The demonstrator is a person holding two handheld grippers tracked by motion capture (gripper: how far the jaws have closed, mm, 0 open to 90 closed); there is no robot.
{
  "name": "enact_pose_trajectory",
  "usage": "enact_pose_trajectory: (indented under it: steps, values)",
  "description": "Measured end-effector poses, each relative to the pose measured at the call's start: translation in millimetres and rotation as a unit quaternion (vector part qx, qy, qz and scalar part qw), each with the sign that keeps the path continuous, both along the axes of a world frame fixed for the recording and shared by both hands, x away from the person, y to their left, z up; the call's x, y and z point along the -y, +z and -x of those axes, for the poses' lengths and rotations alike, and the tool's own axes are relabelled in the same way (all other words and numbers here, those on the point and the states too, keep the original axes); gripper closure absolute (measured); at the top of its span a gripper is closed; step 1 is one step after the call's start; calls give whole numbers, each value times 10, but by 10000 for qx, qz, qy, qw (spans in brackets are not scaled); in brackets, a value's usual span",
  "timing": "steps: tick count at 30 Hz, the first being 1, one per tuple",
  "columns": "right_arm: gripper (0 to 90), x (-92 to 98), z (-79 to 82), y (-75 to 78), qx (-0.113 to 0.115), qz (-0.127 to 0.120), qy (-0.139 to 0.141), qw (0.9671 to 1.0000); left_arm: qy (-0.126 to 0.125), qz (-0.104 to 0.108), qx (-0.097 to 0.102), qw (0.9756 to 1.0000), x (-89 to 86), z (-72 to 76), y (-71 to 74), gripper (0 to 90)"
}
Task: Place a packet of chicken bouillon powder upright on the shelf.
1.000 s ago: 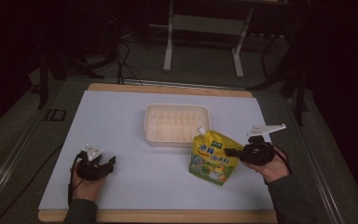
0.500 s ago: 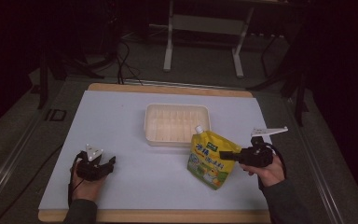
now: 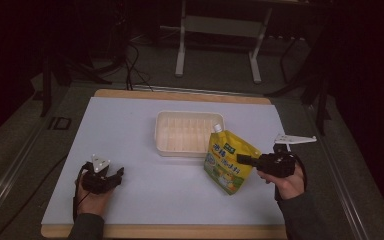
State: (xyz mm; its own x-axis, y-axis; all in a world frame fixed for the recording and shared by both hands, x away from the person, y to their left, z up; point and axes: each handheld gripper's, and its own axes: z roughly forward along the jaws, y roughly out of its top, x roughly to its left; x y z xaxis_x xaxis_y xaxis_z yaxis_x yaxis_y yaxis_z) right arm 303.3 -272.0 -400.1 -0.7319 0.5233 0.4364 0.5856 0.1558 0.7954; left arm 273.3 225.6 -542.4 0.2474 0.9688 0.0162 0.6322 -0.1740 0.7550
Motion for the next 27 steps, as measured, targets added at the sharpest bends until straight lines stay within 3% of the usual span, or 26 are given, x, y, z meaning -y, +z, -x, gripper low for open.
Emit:
enact_pose_trajectory:
  steps: [9,27]
  values:
    - [900,27,7,47,50,-230,-257,9994,3,-12,0,10000,2,-1,0,422]
    - [900,-12,29,116,221,-348,-445,9982,1,14,1,10000,-1,0,1,421]
